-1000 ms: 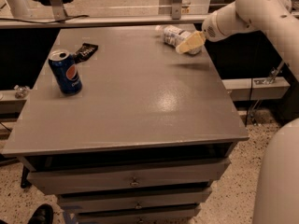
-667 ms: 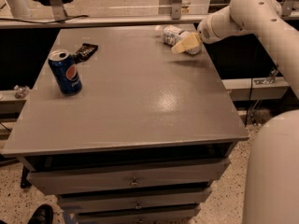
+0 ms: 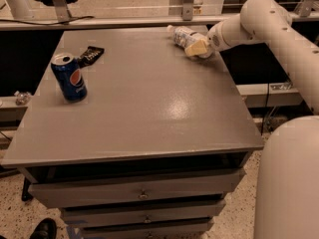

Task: Move blue plastic bottle near pepsi can

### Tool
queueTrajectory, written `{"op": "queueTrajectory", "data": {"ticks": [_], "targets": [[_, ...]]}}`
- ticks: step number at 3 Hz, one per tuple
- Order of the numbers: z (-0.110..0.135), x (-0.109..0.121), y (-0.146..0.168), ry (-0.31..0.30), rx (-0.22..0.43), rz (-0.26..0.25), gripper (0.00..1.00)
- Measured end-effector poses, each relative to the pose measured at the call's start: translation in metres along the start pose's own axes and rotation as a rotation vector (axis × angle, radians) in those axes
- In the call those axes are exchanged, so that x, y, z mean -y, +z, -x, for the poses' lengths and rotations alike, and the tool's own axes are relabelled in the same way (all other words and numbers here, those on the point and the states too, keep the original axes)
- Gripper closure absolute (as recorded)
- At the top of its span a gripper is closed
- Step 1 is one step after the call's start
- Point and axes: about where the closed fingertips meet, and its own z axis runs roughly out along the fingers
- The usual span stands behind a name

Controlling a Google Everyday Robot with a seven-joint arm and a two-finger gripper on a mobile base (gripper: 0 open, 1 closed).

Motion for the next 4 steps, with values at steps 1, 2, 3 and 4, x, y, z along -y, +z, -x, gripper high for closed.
{"op": "queueTrajectory", "data": {"ticks": [1, 2, 3, 4], "targets": [[-0.005, 0.001, -0.001, 0.014, 0.000, -0.001, 0.64], [-0.005, 0.000, -0.005, 0.013, 0.007, 0.001, 0.88], [0.002, -0.007, -0.015, -0.006, 0.027, 0.014, 1.00], [0.018, -0.023, -0.031, -0.047, 0.063, 0.040, 1.00]]}}
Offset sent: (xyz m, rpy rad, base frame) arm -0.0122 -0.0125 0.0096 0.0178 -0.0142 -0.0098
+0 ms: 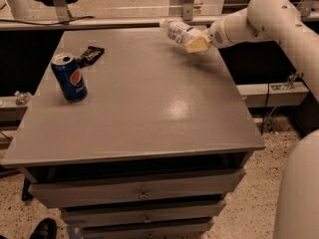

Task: Move blue plastic bottle near pepsi can

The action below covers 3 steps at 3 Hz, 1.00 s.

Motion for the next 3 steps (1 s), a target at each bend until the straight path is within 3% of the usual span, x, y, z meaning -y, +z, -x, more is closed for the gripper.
{"op": "queueTrajectory", "data": {"ticks": [1, 2, 3], "targets": [[0.020, -0.022, -0.017, -0.051, 0.035, 0.032, 1.00], [0.034, -0.060, -0.037, -0.101, 0.053, 0.065, 1.00], [0.034, -0.060, -0.037, -0.101, 0.053, 0.065, 1.00]]}}
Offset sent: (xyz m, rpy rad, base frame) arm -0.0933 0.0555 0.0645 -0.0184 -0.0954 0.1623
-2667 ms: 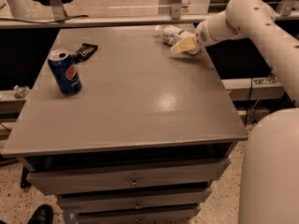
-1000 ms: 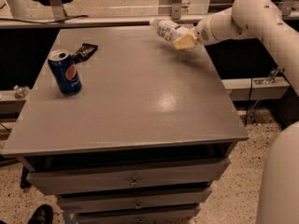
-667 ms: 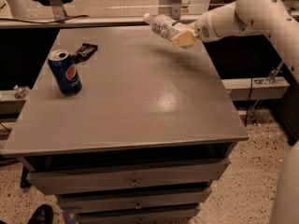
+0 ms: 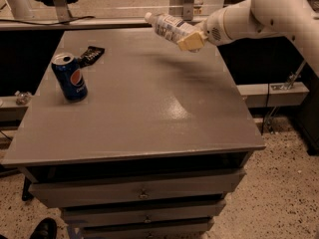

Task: Move blue plastic bottle near pepsi can

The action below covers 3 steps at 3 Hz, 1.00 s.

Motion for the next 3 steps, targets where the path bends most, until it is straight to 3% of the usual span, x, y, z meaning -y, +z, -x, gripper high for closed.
{"op": "queueTrajectory", "data": {"ticks": [1, 3], "targets": [[0.004, -0.028, 0.011, -0.045, 0.010, 0.054, 1.00], [0.015, -0.127, 0.013, -0.175, 0.027, 0.186, 1.00]]}}
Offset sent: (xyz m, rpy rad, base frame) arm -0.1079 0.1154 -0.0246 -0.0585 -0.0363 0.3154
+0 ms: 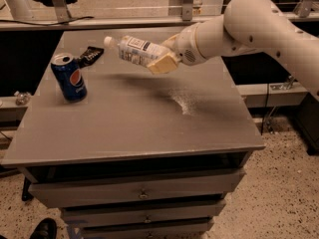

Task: Move blue plastic bottle near pepsi can

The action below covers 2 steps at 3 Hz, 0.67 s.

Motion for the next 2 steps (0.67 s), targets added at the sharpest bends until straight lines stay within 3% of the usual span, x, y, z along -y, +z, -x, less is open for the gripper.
{"op": "queueTrajectory", "data": {"ticks": [1, 2], "targets": [[0.009, -0.037, 0.015, -0.047, -0.011, 0.051, 1.00], [0.014, -0.053, 0.035, -0.068, -0.020, 0.079, 1.00]]}}
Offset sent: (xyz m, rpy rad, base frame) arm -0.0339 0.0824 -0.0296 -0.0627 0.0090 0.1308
